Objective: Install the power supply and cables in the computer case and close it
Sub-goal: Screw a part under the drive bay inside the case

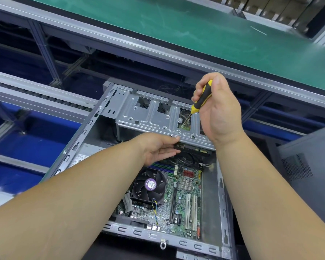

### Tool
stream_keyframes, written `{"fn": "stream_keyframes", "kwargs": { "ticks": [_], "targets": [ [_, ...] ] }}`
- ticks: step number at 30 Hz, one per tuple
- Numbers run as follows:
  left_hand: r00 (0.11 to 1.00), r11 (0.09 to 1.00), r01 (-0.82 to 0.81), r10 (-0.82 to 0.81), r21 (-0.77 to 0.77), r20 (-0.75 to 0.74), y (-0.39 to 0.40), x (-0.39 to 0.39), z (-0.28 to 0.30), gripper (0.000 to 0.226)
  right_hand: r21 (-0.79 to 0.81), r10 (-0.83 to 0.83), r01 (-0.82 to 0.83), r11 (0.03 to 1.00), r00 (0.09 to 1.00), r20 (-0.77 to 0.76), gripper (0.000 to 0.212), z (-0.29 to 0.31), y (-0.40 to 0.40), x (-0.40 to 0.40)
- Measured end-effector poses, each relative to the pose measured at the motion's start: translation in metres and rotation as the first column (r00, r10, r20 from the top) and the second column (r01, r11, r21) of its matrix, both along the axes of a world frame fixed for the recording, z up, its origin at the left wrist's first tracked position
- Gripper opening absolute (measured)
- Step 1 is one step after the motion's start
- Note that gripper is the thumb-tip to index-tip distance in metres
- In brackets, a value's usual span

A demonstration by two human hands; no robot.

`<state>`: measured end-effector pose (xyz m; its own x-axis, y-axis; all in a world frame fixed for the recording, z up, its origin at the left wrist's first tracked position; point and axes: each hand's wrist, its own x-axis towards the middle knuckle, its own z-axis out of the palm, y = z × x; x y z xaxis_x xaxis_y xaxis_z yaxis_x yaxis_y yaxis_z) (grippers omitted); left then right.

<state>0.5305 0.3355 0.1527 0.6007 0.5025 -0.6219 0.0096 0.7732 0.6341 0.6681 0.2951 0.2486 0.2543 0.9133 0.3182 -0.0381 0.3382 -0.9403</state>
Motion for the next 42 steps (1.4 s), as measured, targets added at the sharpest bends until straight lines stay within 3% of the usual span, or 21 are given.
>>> {"fn": "stream_keyframes", "kwargs": {
  "ticks": [14, 24, 30, 34, 36, 39, 42],
  "targets": [
    [1.000, 1.000, -0.008, 0.008, -0.010, -0.005, -0.002, 0.000, 0.003, 0.010, -0.055, 0.004, -0.004, 0.998, 1.000, 0.005, 0.028, -0.008, 0.001, 0.001],
    [1.000, 1.000, -0.008, 0.008, -0.012, -0.003, -0.002, -0.001, 0.004, 0.012, -0.057, 0.224, -0.222, 0.973, 0.974, 0.034, 0.025, -0.005, 0.006, 0.007],
    [1.000, 1.000, -0.005, 0.005, -0.009, -0.011, -0.001, 0.000, 0.003, 0.011, -0.025, 0.047, -0.050, 0.998, 0.991, -0.122, 0.011, -0.011, 0.004, 0.006],
    [1.000, 1.000, -0.008, 0.008, -0.009, -0.002, -0.001, 0.000, 0.002, 0.011, -0.046, -0.087, 0.087, 0.995, 0.996, 0.001, 0.016, -0.012, 0.006, 0.001],
    [1.000, 1.000, -0.006, 0.006, -0.012, -0.001, -0.001, 0.000, 0.003, 0.011, -0.051, -0.049, 0.048, 0.998, 0.999, -0.014, 0.010, -0.012, 0.006, -0.004],
    [1.000, 1.000, -0.010, 0.010, -0.013, 0.000, -0.001, -0.001, 0.003, 0.012, -0.019, 0.041, -0.044, 0.999, 0.991, -0.124, 0.033, -0.012, 0.003, -0.002],
    [1.000, 1.000, -0.015, 0.015, -0.011, 0.001, -0.001, -0.001, 0.003, 0.012, -0.010, 0.062, -0.064, 0.998, 0.989, -0.137, 0.031, -0.015, 0.000, 0.000]
  ]
}}
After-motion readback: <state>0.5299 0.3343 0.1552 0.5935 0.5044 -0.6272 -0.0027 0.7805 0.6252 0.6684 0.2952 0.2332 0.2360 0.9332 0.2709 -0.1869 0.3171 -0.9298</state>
